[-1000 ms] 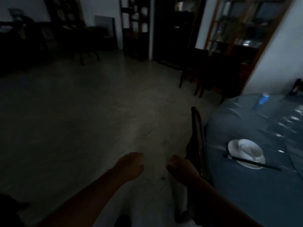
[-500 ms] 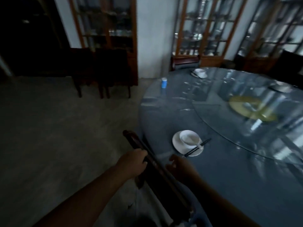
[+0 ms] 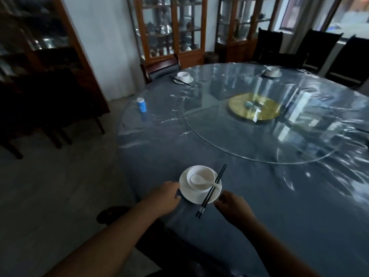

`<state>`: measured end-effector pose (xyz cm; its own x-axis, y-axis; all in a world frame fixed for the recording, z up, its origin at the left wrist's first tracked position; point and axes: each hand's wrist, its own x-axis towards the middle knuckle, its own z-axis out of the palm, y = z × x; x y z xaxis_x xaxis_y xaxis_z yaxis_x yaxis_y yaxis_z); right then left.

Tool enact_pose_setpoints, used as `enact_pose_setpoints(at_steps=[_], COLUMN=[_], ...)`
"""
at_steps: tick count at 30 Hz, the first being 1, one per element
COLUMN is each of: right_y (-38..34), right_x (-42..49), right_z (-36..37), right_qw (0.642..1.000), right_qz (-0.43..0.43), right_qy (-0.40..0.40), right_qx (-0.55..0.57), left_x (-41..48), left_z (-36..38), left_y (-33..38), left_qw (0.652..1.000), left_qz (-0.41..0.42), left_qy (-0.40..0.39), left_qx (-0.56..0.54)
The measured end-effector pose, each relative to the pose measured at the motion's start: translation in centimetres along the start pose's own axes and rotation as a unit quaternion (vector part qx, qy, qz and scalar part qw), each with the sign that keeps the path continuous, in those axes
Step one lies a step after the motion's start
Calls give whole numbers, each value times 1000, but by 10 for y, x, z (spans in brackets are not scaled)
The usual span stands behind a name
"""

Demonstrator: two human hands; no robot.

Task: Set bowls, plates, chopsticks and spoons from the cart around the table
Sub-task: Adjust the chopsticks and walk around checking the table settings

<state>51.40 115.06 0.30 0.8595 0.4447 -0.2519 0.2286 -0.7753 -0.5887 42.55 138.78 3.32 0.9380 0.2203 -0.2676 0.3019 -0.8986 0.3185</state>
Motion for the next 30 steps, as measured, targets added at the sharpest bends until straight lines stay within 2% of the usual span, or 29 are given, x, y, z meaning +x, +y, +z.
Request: enact_pose_setpoints(at_steps=[9,14,17,21,25,30], right_y=[20,18,19,20,18,19], right_x=[39,68,82,89,88,91], right_z=[13,23,34,42,44,47], right_qw=[996,990,980,963,955,942], right_qz=[79,89,106,113,119,140], right_qy=[40,61,38,37,54,67], right_qx=[24,90,164,242,267,298], left_x=[64,111,132,145,147,144], left_z=[5,10,18,30,37,46], left_y=[-9,-14,-14,-17,-27,-35], left_qw=[997,982,951,885,853,828], left_qz=[20,42,1,-69,-70,-76], left_qy=[-62,-100,-123,-182,-210,-203], left_qx=[-46,-154,-284,-422,-472,-516])
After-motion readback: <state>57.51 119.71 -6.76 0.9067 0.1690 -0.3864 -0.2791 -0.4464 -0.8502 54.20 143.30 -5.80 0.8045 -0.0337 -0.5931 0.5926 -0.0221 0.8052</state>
